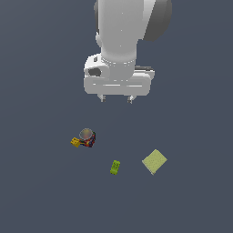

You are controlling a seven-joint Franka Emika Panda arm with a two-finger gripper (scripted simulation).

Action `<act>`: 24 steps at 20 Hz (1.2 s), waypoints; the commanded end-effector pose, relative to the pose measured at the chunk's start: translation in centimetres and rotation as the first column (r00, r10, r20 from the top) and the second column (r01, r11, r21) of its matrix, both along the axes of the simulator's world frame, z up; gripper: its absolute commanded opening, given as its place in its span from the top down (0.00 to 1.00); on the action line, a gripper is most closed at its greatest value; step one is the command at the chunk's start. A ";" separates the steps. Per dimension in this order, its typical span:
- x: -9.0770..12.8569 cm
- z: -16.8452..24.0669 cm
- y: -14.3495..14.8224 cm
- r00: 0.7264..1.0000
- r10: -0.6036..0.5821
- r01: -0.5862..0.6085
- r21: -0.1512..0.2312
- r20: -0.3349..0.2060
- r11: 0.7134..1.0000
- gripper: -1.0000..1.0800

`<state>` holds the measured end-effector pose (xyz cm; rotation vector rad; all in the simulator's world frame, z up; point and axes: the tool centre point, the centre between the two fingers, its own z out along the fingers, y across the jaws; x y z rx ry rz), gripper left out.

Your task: Pick up a designated object from a clutter of objects.

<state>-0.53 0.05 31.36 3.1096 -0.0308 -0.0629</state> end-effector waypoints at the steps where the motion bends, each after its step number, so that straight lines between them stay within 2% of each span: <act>1: 0.0 0.0 0.0 1.000 0.000 0.000 0.000 0.000 1.000 0.04; 14: 0.2 0.0 -0.1 1.000 -0.023 0.023 0.020 0.013 1.000 0.04; 24: 0.8 -1.2 -1.2 0.999 0.040 -0.040 0.025 0.014 0.999 0.04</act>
